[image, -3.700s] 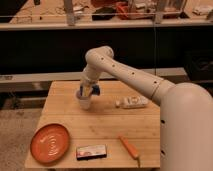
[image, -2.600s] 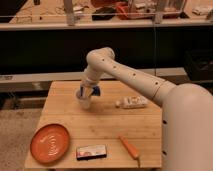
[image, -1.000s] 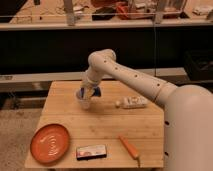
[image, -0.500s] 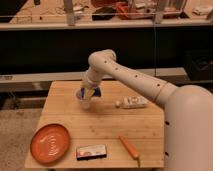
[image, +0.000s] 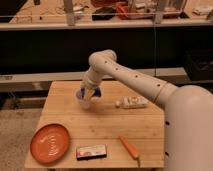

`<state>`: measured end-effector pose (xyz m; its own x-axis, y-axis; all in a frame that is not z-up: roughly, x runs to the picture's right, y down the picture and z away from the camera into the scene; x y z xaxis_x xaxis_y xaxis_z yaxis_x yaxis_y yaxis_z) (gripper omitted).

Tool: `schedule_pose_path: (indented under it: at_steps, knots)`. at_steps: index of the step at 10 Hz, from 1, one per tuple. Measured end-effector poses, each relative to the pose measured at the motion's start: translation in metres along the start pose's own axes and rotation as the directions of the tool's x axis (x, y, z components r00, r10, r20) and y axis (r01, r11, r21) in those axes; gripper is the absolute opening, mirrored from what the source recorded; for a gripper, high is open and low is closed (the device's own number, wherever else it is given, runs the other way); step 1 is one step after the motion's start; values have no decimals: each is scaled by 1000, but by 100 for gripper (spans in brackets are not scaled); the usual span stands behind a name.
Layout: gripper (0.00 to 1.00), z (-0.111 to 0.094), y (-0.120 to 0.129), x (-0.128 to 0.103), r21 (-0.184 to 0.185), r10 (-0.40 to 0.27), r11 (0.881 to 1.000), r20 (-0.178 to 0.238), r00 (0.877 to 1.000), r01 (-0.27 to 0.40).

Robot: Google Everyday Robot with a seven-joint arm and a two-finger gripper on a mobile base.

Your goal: Place the white sponge in the ceramic cup

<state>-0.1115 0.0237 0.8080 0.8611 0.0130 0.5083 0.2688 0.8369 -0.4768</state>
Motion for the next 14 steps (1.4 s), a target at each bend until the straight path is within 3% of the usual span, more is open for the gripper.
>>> schedule_pose_path:
  at_steps: [14]
  knots:
    - [6, 2, -1, 2, -2, -22, 1000, 8, 1000, 22]
